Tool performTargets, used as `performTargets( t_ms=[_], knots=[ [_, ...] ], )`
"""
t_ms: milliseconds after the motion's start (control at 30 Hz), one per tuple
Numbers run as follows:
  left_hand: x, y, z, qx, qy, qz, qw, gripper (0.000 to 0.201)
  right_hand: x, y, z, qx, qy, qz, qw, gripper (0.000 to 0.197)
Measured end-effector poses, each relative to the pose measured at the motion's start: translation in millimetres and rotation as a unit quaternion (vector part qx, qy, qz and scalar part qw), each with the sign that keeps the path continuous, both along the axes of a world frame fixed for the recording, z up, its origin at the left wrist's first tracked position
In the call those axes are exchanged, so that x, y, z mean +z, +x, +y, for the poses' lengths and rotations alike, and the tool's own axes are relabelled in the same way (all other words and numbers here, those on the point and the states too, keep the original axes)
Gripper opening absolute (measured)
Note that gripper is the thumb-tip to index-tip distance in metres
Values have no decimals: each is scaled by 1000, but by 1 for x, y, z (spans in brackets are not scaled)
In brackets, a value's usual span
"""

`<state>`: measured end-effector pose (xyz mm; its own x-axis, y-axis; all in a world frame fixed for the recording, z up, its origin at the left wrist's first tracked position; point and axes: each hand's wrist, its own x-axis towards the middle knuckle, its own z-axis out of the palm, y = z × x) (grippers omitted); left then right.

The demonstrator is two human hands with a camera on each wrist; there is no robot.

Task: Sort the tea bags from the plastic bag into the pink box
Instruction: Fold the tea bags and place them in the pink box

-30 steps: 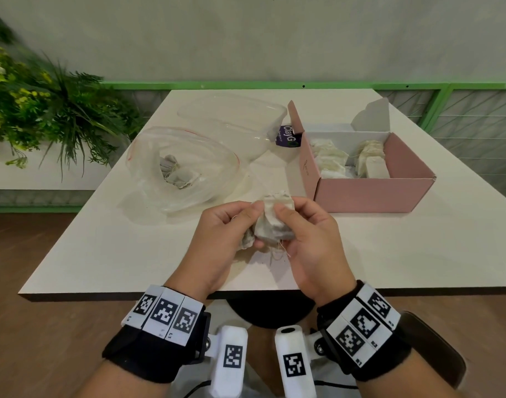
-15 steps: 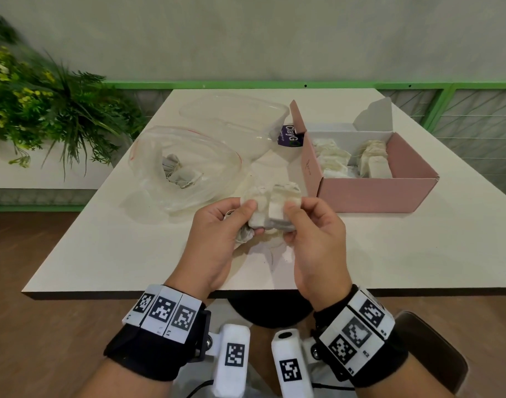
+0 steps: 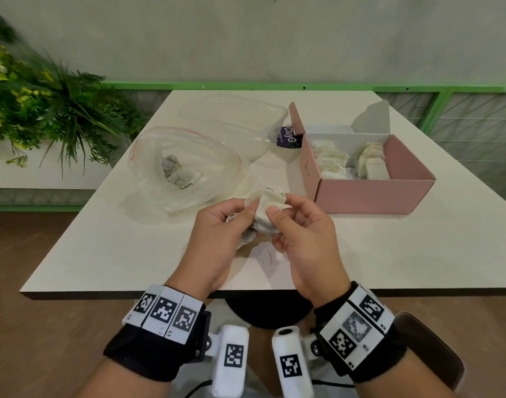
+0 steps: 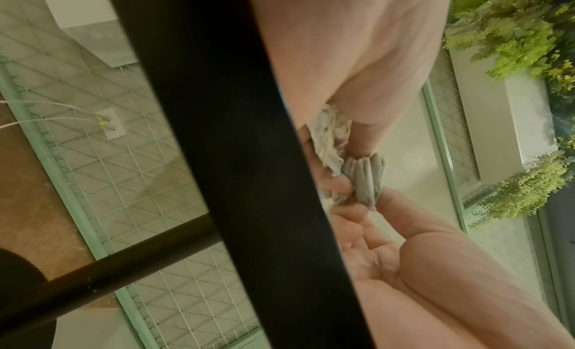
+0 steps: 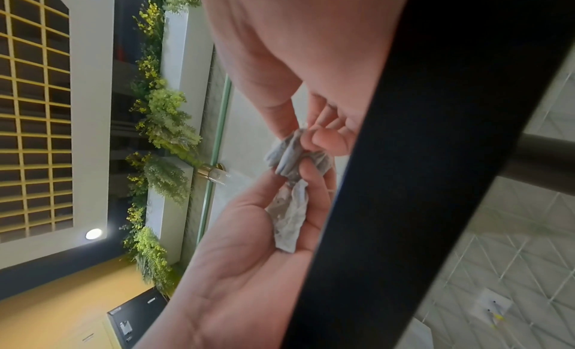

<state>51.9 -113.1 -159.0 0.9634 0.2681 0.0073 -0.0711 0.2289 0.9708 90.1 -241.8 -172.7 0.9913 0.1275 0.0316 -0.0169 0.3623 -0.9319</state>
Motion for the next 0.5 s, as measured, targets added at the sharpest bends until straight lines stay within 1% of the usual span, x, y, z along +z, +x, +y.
performTargets(
  t_ms=[33, 100, 200, 333, 433, 500],
  knots=[
    [-1, 0, 1, 3, -3, -1, 1000, 31, 0, 0, 0, -2, -3, -1, 1000, 19],
    [-2, 1, 1, 9, -10, -2, 1000, 32, 0, -1, 0, -3, -10, -12, 1000, 16],
    [-2, 2, 1, 11, -18, 3, 1000, 27, -1, -2, 0, -3, -17, -27, 999, 5],
    [-3, 2, 1, 12, -21, 7, 1000, 21, -4, -1, 0, -9, -15, -36, 999, 4],
    [-3, 3, 2, 16, -30, 14, 999, 15, -4, -1, 0, -10, 8, -31, 999, 5],
    [-3, 4, 2, 17, -38, 13, 999, 16, -2, -1, -1, -6, 37, -21, 999, 5]
  ],
)
